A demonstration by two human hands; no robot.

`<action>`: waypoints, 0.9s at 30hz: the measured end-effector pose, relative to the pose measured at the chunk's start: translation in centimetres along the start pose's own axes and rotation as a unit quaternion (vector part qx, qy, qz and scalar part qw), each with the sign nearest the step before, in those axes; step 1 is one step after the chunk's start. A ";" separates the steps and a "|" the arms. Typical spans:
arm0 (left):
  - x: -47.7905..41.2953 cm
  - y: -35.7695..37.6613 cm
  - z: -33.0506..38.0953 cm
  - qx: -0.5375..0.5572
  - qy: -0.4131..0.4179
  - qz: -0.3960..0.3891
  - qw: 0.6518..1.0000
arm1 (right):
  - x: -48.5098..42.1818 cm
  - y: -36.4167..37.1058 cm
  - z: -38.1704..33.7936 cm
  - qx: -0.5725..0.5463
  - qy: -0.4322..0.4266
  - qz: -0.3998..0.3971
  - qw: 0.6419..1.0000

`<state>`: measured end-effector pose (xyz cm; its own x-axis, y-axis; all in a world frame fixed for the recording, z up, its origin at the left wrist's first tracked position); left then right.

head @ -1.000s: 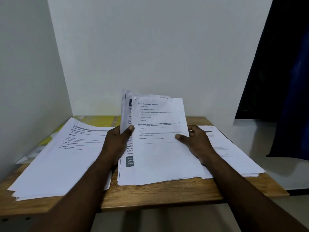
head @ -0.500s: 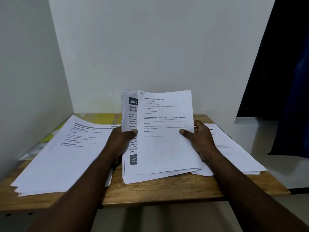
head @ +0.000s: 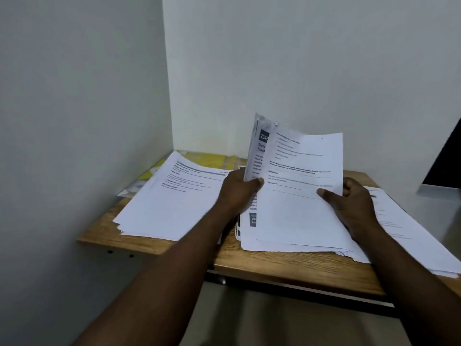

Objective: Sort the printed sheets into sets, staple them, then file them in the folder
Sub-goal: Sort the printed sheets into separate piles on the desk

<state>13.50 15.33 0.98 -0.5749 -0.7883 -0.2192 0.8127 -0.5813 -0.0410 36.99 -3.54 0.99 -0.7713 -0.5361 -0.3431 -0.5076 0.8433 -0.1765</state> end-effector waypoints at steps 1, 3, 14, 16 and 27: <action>0.2 0.1 0.3 -0.020 0.002 -0.009 1.000 | 0.2 -0.1 -0.2 -0.006 0.001 0.004 1.000; 0.3 0.1 0.6 -0.029 0.002 -0.017 0.999 | 0.5 -0.2 -0.5 -0.012 0.005 0.010 1.000; 3.0 -4.8 3.2 -0.048 0.024 0.050 0.997 | 2.9 1.5 -3.9 0.093 -0.050 0.024 0.994; 3.5 -7.8 3.6 -0.051 0.012 0.091 0.994 | 3.3 2.7 -4.6 0.115 -0.046 0.024 0.992; 9.0 -25.2 6.5 -0.173 0.031 0.429 0.886 | 5.6 13.4 -4.8 0.216 -0.002 -0.015 0.976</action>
<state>-12.80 21.60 6.41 0.2662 -0.8915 -0.3664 0.9347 0.3316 -0.1278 24.02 4.62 1.10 -0.7565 -0.5617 -0.3350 -0.3198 0.7645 -0.5597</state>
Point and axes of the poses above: each hand's wrist, its own x-axis away from the middle knuckle, its own y-axis out of the palm, z = x × y, the point moved 5 cm from there along -x, towards the middle knuckle, and after that the axes turned 4 degrees about -x, right-handed, at the moved point
